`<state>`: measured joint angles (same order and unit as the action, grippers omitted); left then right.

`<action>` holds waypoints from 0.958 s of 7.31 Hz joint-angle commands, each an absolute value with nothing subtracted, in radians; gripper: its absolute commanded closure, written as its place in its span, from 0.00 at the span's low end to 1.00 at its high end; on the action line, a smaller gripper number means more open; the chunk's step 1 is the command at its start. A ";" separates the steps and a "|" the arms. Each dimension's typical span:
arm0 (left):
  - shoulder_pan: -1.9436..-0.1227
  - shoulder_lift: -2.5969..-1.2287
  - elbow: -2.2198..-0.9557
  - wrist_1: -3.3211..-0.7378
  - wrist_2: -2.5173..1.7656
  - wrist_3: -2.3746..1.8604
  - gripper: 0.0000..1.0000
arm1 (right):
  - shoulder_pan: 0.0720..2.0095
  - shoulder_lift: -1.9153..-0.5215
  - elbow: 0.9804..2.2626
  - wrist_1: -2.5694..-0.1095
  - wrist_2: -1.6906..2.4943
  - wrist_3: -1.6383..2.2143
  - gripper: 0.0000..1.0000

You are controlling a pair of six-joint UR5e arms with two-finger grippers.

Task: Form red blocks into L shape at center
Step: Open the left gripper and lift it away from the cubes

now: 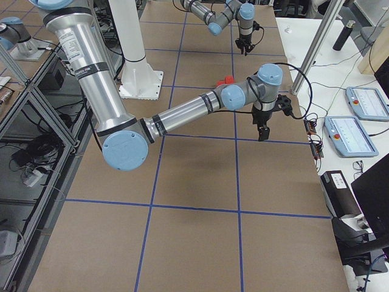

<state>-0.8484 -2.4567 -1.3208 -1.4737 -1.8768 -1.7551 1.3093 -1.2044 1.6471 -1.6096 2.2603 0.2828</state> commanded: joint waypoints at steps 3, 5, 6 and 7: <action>-1.036 -2.060 -1.717 -1.506 -1.906 -1.022 0.00 | 1.313 -1.262 1.689 -1.600 2.180 0.276 0.01; -1.223 -1.842 -1.787 -1.511 -2.102 -0.498 0.00 | 1.351 -1.269 1.687 -1.603 2.190 0.278 0.01; -1.303 -1.772 -1.783 -1.511 -2.129 -0.353 0.00 | 1.391 -1.287 1.675 -1.603 2.245 0.275 0.01; -1.383 -1.734 -1.779 -1.514 -2.134 -0.330 0.00 | 1.428 -1.317 1.666 -1.600 2.302 0.220 0.01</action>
